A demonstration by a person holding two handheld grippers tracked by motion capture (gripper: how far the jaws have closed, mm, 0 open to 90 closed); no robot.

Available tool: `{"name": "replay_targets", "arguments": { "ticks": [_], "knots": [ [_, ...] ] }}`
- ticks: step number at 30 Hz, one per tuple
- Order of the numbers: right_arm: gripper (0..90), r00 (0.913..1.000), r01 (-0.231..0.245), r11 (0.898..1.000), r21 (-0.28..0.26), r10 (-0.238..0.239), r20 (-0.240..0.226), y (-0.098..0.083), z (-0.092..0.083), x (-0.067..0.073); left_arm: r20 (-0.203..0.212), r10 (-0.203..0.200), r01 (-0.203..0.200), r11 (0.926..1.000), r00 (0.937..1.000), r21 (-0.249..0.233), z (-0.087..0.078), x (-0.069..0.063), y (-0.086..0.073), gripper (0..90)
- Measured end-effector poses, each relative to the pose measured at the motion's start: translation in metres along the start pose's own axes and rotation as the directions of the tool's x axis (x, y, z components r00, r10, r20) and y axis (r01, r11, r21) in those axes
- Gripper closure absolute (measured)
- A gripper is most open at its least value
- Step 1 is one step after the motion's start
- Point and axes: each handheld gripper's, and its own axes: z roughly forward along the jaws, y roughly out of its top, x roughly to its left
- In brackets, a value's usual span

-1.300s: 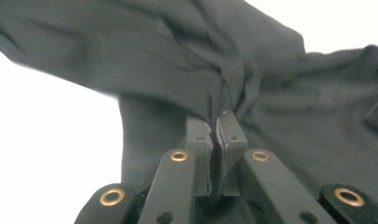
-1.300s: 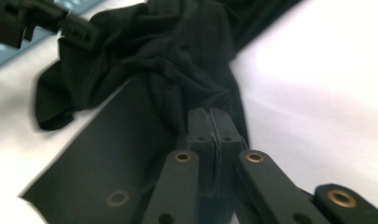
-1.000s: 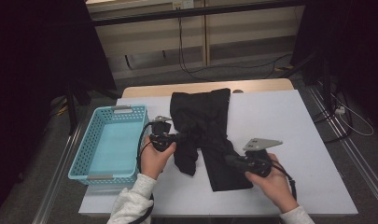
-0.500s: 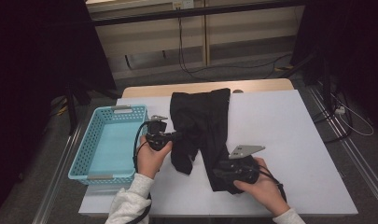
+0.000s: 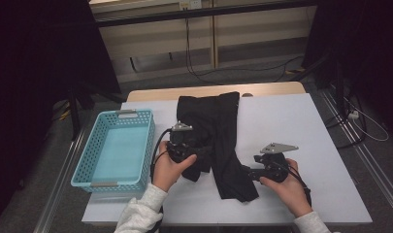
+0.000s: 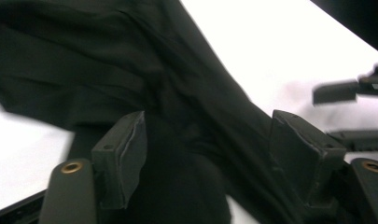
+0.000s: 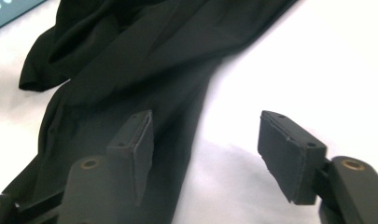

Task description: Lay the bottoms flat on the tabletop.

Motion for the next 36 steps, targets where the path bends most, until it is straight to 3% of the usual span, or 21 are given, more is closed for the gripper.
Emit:
{"name": "replay_targets", "arguments": {
  "ticks": [3,8,11,13,18,19,23,30,36],
  "knots": [
    [30.6,0.9994,-0.006,1.0,-0.015,0.007,0.035,0.0,-0.002,-0.002,0.014,0.006,-0.007,0.9986,0.9999,0.052,0.009,-0.01,-0.005,30.6],
    [25.7,0.9953,-0.019,1.0,-0.021,0.021,0.095,-0.002,-0.003,-0.007,0.04,-0.028,0.022,0.9897,0.9988,0.141,0.027,-0.016,-0.016,39.0],
    [25.3,0.9942,-0.014,1.0,-0.017,0.015,0.107,-0.003,-0.002,-0.007,0.051,-0.038,0.03,0.9868,0.998,0.159,0.033,-0.02,-0.02,38.8],
    [25.2,0.9941,-0.012,1.0,-0.015,0.014,0.107,-0.003,-0.001,-0.007,0.057,-0.028,0.017,0.9832,0.998,0.182,0.036,-0.024,-0.021,47.5],
    [24.7,0.9937,-0.019,1.0,-0.015,0.021,0.11,-0.003,0.0,-0.006,0.092,-0.051,0.031,0.9773,0.9944,0.21,0.043,-0.024,-0.025,66.1],
    [24.7,0.9935,-0.019,1.0,-0.016,0.021,0.112,-0.003,0.0,-0.006,0.095,-0.057,0.036,0.9774,0.9938,0.208,0.044,-0.023,-0.025,75.0],
    [24.6,0.9928,-0.018,1.0,-0.012,0.019,0.118,-0.003,0.0,-0.007,0.107,-0.058,0.036,0.9805,0.9926,0.193,0.041,-0.021,-0.021,86.5],
    [23.5,0.9918,-0.022,0.999,-0.026,0.025,0.125,-0.001,0.001,-0.006,0.101,-0.127,0.115,0.9868,0.9868,0.114,0.011,0.002,-0.008,87.5],
    [22.6,0.9936,-0.007,1.0,-0.03,0.01,0.113,0.003,0.007,0.003,0.068,-0.161,0.157,0.9852,0.9846,0.07,-0.006,0.021,-0.005,87.4]
  ]
}}
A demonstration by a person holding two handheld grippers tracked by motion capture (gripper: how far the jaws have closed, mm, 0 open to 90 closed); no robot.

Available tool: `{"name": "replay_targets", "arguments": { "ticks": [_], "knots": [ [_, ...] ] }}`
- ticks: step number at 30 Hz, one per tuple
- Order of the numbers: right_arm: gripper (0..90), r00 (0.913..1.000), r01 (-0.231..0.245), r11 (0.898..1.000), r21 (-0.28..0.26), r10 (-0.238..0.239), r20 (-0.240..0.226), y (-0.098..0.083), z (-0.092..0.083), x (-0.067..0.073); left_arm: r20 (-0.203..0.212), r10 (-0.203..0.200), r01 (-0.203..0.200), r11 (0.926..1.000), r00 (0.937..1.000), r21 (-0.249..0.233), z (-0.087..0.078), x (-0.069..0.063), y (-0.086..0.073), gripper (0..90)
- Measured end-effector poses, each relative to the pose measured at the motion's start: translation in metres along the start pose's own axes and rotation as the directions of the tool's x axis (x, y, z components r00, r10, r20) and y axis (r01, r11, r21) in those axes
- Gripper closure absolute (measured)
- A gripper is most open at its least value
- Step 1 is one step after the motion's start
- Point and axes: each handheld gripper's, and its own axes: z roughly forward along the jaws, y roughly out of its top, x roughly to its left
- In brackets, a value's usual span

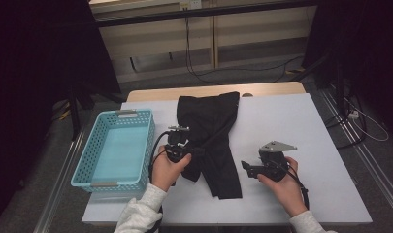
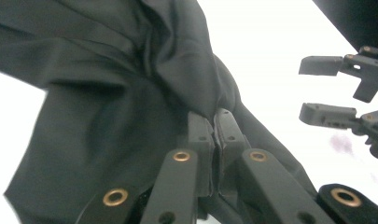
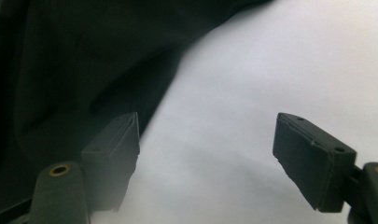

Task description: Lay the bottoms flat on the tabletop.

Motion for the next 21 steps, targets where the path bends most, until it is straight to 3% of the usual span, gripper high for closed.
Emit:
{"name": "replay_targets", "arguments": {
  "ticks": [9,17,21],
  "knots": [
    [23.3,0.998,0.057,0.997,0.043,-0.056,-0.031,0.003,0.022,0.021,-0.026,-0.043,0.042,0.9984,0.9987,-0.037,-0.016,0.014,0.001,87.4],
    [22.8,0.9966,0.067,0.997,0.046,-0.065,-0.05,0.006,0.027,0.026,-0.053,-0.051,0.049,0.9978,0.9973,-0.044,-0.019,0.018,-0.001,87.3],
    [28.3,0.9968,0.067,0.996,0.053,-0.064,-0.048,0.007,0.03,0.025,-0.07,-0.06,0.056,0.9966,0.9957,-0.059,-0.023,0.021,-0.001,87.3]
  ]
}}
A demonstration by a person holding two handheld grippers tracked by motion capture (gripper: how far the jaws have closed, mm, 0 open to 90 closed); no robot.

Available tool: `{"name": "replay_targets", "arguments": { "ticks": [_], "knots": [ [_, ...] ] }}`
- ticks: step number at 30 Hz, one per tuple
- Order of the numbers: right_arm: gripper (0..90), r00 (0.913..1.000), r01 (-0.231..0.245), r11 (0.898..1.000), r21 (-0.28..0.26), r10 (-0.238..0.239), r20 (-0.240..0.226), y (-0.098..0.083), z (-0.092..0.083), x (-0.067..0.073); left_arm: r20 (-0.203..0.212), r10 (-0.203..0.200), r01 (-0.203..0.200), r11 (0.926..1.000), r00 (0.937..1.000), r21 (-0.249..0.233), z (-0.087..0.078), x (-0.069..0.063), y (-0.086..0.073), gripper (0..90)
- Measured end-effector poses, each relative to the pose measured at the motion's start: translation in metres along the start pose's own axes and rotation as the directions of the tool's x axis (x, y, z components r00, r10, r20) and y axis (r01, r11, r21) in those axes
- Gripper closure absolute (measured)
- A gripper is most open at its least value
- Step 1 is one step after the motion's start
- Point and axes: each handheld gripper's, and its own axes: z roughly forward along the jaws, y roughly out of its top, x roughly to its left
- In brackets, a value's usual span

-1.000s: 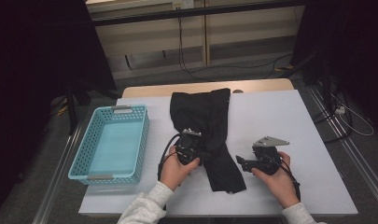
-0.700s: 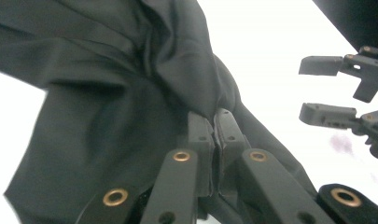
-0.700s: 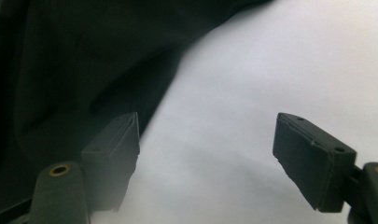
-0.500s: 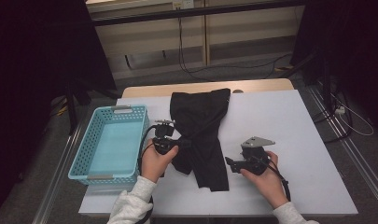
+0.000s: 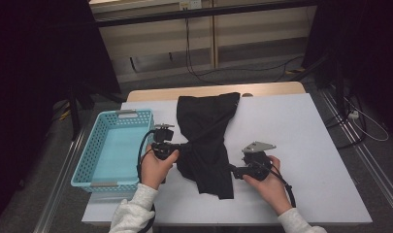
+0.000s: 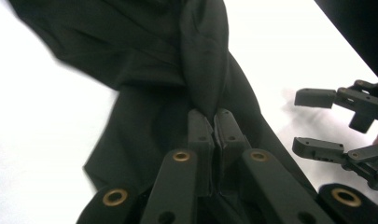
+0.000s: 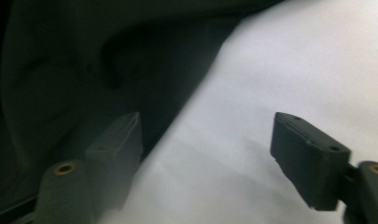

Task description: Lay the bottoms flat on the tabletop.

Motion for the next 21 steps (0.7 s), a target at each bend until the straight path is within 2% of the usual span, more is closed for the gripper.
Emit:
{"name": "replay_targets", "arguments": {
  "ticks": [5,9,11,14,15,18,21],
  "knots": [
    [39.7,1.0,-0.005,1.0,0.01,0.005,-0.006,0.003,0.006,0.004,-0.024,-0.002,0.002,1.0,0.9997,-0.008,-0.002,0.002,0.001,87.3],
    [44.0,0.9992,0.038,0.999,0.038,-0.038,-0.009,0.006,0.015,0.013,-0.027,-0.01,0.01,0.9998,0.9996,-0.017,-0.005,0.004,0.002,87.3],
    [46.7,0.9981,0.062,0.998,0.033,-0.061,-0.007,0.006,0.018,0.02,-0.034,-0.012,0.011,0.9996,0.9993,-0.025,-0.006,0.005,0.002,87.2],
    [60.4,0.9957,0.091,0.995,0.027,-0.091,-0.019,0.007,0.019,0.026,-0.037,-0.015,0.014,0.9995,0.9992,-0.027,-0.007,0.005,0.002,87.3],
    [68.6,0.9952,0.097,0.995,0.028,-0.096,-0.021,0.007,0.019,0.028,-0.035,-0.016,0.015,0.9995,0.9993,-0.029,-0.007,0.005,0.002,87.2],
    [90.0,0.9915,0.112,0.993,0.028,-0.11,-0.068,0.007,0.018,0.027,-0.034,-0.002,0.001,0.9996,0.9994,-0.03,-0.007,0.002,0.002,87.2],
    [90.0,0.9931,0.098,0.994,0.038,-0.096,-0.068,0.008,0.012,0.019,-0.026,0.003,-0.004,0.9997,0.9997,-0.025,-0.005,-0.001,0.002,87.3]
  ]
}}
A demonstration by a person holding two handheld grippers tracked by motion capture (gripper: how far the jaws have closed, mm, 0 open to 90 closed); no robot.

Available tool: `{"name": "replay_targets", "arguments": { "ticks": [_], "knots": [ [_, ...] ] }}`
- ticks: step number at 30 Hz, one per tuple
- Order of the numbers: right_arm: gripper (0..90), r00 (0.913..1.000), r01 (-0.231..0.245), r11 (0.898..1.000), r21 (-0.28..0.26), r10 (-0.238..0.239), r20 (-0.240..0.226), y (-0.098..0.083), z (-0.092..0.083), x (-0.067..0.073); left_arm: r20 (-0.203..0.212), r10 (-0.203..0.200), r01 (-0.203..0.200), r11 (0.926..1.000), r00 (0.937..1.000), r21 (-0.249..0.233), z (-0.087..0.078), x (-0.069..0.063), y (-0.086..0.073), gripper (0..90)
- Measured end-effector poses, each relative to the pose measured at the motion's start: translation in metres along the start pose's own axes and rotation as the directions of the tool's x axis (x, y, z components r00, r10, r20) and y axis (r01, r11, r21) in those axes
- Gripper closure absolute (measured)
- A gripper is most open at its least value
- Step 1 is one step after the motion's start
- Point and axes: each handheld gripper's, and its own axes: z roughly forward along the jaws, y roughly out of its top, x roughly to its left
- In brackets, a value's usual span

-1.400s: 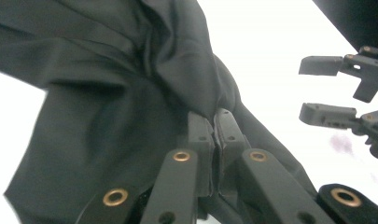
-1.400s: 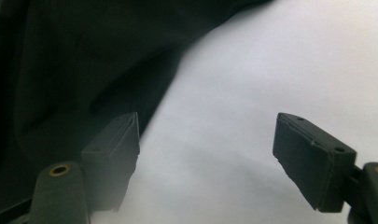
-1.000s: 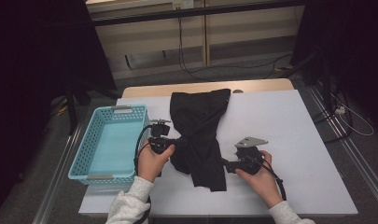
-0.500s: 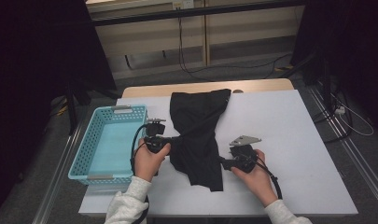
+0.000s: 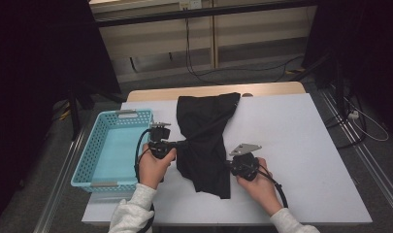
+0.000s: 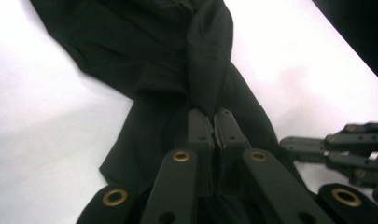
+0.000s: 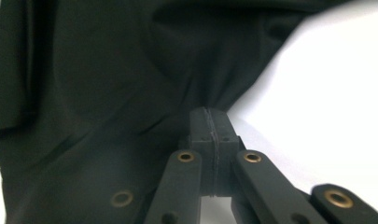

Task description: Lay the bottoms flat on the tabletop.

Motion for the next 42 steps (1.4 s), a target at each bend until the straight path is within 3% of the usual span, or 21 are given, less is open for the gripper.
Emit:
{"name": "replay_targets", "arguments": {
  "ticks": [3,6,9,10,12,13,14,16,18,22,24,31,33,35,39,42],
  "knots": [
    [90.0,0.9996,-0.02,0.999,-0.037,0.021,0.017,0.001,-0.02,-0.015,0.018,0.009,-0.009,0.9999,0.9998,0.008,0.005,-0.005,-0.001,87.4],
    [90.0,0.9988,-0.006,0.997,-0.077,0.01,0.048,0.004,-0.045,-0.025,0.033,0.019,-0.02,0.9996,0.9993,0.018,0.01,-0.01,-0.002,87.4],
    [90.0,0.9991,0.009,0.996,-0.087,-0.005,0.042,0.004,-0.059,-0.027,0.032,0.025,-0.026,0.9991,0.9992,0.033,0.014,-0.011,-0.003,87.4],
    [90.0,0.9996,0.015,0.996,-0.088,-0.013,0.026,0.004,-0.059,-0.026,0.027,0.023,-0.024,0.9991,0.9994,0.036,0.015,-0.011,-0.003,87.4],
    [80.7,1.0,0.0,0.996,-0.089,0.0,-0.004,0.0,-0.052,-0.02,0.019,0.022,-0.023,0.9989,0.9996,0.04,0.016,-0.01,-0.004,87.4],
    [76.1,0.9995,-0.007,0.998,-0.068,0.005,-0.03,-0.003,-0.045,-0.017,0.018,0.018,-0.019,0.999,0.9997,0.041,0.016,-0.009,-0.004,87.3],
    [70.3,0.9997,-0.003,0.999,-0.043,0.002,-0.025,-0.005,-0.038,-0.013,0.013,0.016,-0.017,0.9991,0.9998,0.04,0.016,-0.009,-0.004,87.3],
    [64.6,0.9998,0.019,0.999,-0.031,-0.019,0.011,-0.004,-0.034,-0.011,0.012,0.014,-0.015,0.9988,0.9998,0.046,0.016,-0.007,-0.005,87.3],
    [53.3,0.998,-0.026,0.998,-0.064,0.03,0.057,-0.003,-0.035,-0.017,0.009,0.012,-0.012,0.9989,0.9999,0.046,0.017,-0.006,-0.005,87.3],
    [49.9,0.986,-0.103,0.991,-0.084,0.113,0.122,-0.005,-0.032,-0.032,0.006,0.013,-0.013,0.9982,0.9999,0.058,0.019,-0.004,-0.007,87.3],
    [51.2,0.9831,-0.122,0.991,-0.057,0.128,0.131,-0.006,-0.024,-0.037,0.003,0.015,-0.015,0.9983,0.9999,0.056,0.02,-0.005,-0.007,87.2],
    [60.3,0.9857,-0.097,0.995,-0.003,0.096,0.139,-0.005,-0.004,-0.042,0.0,0.017,-0.017,0.9977,0.9999,0.066,0.022,-0.005,-0.008,87.2],
    [72.4,0.9858,-0.106,0.994,-0.011,0.107,0.13,-0.006,-0.004,-0.044,0.002,0.016,-0.016,0.9977,0.9999,0.065,0.022,-0.006,-0.008,87.1],
    [88.6,0.9906,-0.104,0.995,-0.002,0.104,0.089,-0.005,-0.005,-0.043,0.021,0.03,-0.032,0.9972,0.9993,0.068,0.023,-0.008,-0.009,87.0],
    [90.0,0.9953,-0.065,0.998,0.023,0.063,0.073,-0.004,-0.008,-0.042,0.025,0.042,-0.044,0.9963,0.9988,0.074,0.026,-0.014,-0.009,87.0],
    [90.0,0.9947,-0.072,0.997,0.04,0.069,0.076,-0.007,-0.017,-0.046,0.037,0.051,-0.054,0.9951,0.998,0.083,0.028,-0.016,-0.01,87.0]
  ]
}}
